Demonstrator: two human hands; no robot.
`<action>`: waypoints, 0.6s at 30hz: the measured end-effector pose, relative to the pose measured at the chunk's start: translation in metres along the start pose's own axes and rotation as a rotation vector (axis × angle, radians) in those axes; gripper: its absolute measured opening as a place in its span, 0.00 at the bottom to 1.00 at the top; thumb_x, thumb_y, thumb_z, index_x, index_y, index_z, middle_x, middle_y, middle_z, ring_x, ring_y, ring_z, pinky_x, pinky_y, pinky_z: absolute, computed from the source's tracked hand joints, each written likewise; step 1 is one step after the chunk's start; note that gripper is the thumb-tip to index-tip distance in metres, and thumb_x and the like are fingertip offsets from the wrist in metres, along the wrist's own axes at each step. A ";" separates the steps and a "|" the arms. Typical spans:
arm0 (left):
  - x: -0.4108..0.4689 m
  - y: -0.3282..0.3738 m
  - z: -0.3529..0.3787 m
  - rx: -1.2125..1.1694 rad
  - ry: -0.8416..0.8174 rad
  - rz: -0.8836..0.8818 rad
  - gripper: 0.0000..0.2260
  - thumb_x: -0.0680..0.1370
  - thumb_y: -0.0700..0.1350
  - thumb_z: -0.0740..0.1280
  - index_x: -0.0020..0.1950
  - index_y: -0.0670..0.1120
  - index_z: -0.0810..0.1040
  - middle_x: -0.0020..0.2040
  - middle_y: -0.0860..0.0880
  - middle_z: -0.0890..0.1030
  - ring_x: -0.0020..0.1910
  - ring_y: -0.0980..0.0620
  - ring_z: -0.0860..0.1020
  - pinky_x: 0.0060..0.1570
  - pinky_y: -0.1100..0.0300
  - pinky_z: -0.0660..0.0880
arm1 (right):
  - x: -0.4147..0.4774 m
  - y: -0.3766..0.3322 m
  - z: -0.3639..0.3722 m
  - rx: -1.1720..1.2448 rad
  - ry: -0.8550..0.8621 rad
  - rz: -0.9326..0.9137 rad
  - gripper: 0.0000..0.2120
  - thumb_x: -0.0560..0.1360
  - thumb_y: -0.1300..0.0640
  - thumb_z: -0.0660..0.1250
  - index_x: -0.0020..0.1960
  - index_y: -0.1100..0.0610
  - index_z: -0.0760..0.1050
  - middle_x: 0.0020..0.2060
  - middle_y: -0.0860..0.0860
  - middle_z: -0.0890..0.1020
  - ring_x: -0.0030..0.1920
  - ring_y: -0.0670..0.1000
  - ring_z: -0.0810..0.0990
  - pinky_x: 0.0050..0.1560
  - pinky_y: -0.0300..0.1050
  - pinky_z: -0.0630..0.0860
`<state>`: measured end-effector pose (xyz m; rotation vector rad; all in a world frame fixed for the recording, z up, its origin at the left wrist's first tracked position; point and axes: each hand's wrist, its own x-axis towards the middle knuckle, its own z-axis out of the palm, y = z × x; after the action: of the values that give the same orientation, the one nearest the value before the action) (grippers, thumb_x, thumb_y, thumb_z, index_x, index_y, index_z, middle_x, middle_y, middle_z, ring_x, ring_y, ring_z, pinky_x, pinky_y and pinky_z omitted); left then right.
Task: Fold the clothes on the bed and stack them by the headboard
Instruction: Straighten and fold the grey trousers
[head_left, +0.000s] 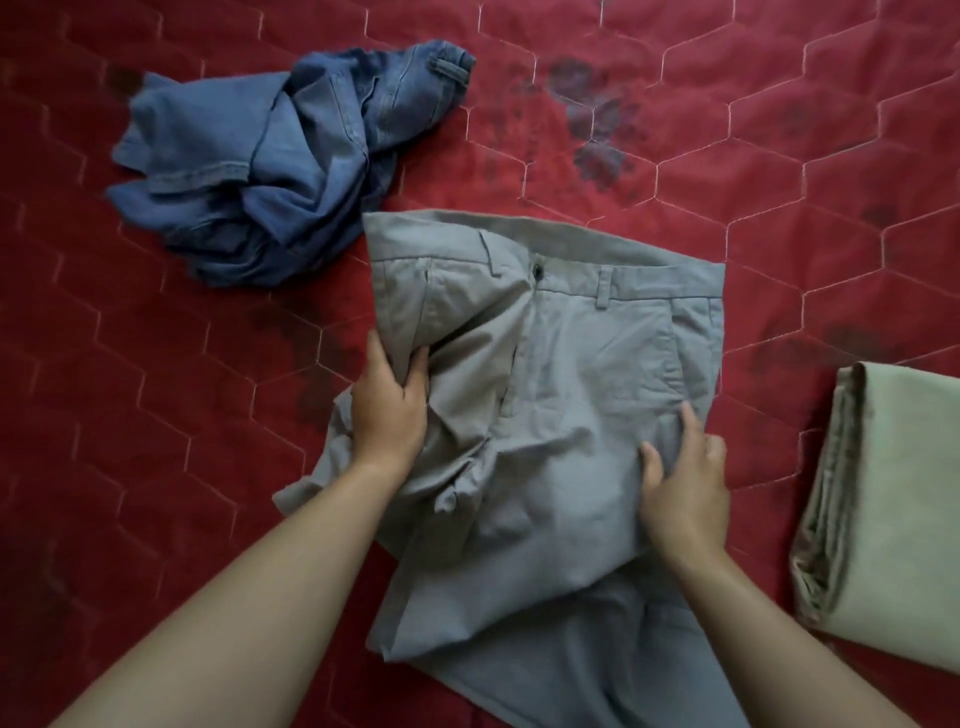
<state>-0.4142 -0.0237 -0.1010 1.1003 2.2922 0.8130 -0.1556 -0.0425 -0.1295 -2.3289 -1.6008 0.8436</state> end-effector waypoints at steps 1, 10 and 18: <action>-0.014 0.000 -0.009 0.025 0.017 -0.030 0.25 0.79 0.51 0.62 0.72 0.43 0.62 0.64 0.41 0.75 0.62 0.42 0.73 0.54 0.69 0.63 | -0.004 0.000 -0.007 -0.006 -0.007 -0.029 0.27 0.76 0.55 0.64 0.73 0.53 0.60 0.58 0.61 0.70 0.51 0.66 0.75 0.48 0.56 0.73; 0.030 0.081 -0.100 0.174 0.185 0.278 0.13 0.75 0.45 0.65 0.60 0.49 0.75 0.51 0.42 0.80 0.48 0.40 0.77 0.40 0.60 0.63 | 0.049 -0.067 -0.140 0.096 0.353 -0.395 0.21 0.73 0.63 0.64 0.65 0.56 0.72 0.52 0.60 0.76 0.50 0.62 0.75 0.48 0.52 0.69; 0.109 0.116 -0.045 0.263 -0.337 0.019 0.41 0.74 0.61 0.65 0.77 0.52 0.43 0.76 0.39 0.55 0.74 0.41 0.58 0.69 0.51 0.58 | 0.139 -0.105 -0.170 -0.216 0.222 -0.255 0.34 0.75 0.46 0.65 0.73 0.58 0.56 0.73 0.60 0.54 0.69 0.64 0.60 0.67 0.57 0.60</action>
<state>-0.4429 0.1089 -0.0064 1.2647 2.1400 0.3050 -0.1102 0.1512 0.0098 -2.1907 -1.9129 0.3594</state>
